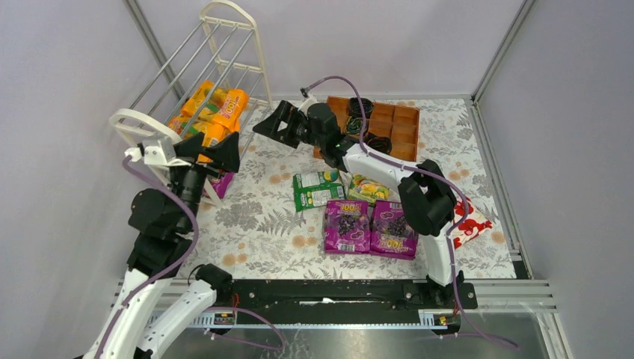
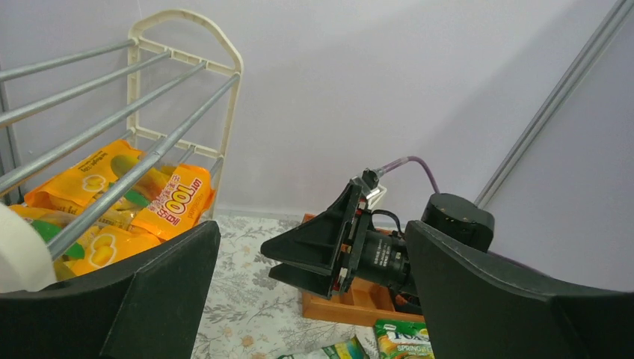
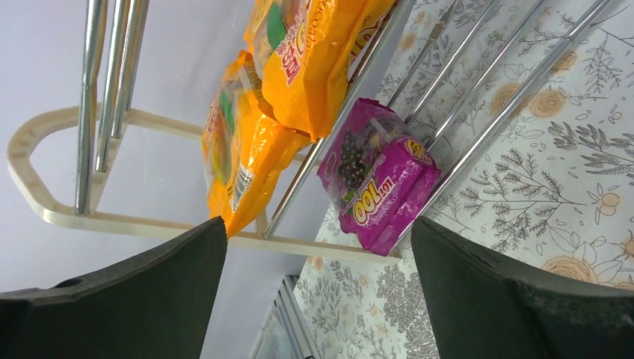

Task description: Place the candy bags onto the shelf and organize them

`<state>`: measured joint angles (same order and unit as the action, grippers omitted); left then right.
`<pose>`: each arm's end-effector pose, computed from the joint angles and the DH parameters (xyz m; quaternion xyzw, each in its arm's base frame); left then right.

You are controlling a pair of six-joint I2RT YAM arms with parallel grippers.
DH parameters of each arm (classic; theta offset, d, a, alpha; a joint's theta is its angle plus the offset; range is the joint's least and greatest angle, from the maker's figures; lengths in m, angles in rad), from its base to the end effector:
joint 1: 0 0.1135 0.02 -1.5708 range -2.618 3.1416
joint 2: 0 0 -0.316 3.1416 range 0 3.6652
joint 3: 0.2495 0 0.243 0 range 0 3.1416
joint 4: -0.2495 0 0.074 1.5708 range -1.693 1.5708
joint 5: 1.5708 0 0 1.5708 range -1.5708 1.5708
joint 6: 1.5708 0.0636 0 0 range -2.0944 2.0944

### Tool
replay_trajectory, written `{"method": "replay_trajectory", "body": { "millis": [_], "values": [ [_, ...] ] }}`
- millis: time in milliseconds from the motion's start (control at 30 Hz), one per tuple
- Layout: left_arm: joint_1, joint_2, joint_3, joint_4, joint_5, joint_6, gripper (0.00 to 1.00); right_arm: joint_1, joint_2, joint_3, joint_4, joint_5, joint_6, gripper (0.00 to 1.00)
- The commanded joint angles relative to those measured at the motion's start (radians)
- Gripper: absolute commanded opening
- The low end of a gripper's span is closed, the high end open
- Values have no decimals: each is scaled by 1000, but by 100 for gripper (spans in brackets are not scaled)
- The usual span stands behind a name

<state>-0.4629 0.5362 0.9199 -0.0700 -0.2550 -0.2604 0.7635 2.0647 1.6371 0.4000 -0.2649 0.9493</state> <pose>0.0726 -0.0183 0.4606 -0.0434 0.5906 -0.2139 0.7769 0.3817 0.3884 0.3449 -0.0258 0.7160 0.5842 0.3813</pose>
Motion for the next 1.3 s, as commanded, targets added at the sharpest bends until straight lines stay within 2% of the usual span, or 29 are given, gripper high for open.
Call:
{"method": "replay_trajectory", "body": {
  "millis": [0,200,233,300,433,567,667,867,967,1067,1267],
  "values": [
    [6,102,48,1,-8,21,99,-4,-21,-5,60,-87,-32,100],
    [6,341,275,-162,-24,-46,99,-37,-84,-170,103,-137,-98,100],
    [6,451,373,-213,-36,-111,99,-52,-109,-251,123,-111,-141,100],
    [6,567,492,-278,-37,-122,99,-57,-128,-314,125,-85,-194,100],
    [6,837,817,-449,-127,-18,99,-61,-167,-417,105,-62,-343,100],
    [17,1020,1022,-529,-292,70,99,-68,-229,-449,43,-24,-454,100],
    [64,1135,1165,-589,-315,75,99,-69,-259,-472,39,-17,-518,100],
    [142,1268,1354,-621,-272,90,99,-75,-236,-468,46,-54,-542,100],
    [193,1306,1384,-604,-281,105,99,-82,-230,-465,62,-89,-529,100],
    [244,1342,1406,-602,-204,75,99,-93,-235,-475,73,-103,-520,100],
    [264,1398,1441,-599,-113,57,98,-112,-233,-487,91,-118,-501,100]
  ]
}}
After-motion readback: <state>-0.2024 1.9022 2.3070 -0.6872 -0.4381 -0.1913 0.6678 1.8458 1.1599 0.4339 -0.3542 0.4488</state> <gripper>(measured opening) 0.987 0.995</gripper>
